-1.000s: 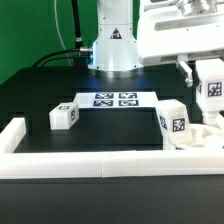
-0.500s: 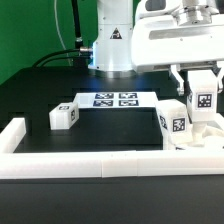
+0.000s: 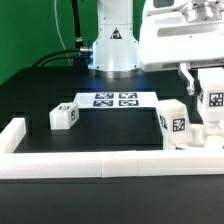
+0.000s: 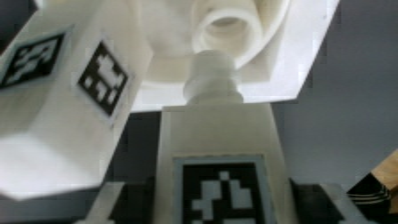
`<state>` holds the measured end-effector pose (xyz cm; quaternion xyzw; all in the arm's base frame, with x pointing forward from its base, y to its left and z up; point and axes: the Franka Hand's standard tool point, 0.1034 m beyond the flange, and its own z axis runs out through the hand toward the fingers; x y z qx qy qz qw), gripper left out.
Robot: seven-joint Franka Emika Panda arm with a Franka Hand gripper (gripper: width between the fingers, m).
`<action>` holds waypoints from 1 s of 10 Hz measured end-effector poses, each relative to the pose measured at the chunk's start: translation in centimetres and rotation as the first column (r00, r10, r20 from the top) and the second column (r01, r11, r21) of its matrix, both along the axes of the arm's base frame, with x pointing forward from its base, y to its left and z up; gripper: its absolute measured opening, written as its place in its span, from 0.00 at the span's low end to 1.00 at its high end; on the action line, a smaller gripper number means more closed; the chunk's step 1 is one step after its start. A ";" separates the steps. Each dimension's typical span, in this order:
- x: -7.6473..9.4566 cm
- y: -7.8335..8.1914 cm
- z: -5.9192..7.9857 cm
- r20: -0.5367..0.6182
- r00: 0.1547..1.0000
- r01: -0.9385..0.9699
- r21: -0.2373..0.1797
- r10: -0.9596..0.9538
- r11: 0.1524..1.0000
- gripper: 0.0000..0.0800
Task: Assemble stool
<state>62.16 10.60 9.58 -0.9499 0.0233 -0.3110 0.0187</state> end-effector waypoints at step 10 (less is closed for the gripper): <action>-0.7 0.8 -1.9 -0.008 1.000 -0.006 -0.011 0.006 1.000 0.42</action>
Offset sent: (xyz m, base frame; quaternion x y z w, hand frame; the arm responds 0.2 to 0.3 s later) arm 0.0036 0.0031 -0.0073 -0.0124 0.0097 0.0052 0.9999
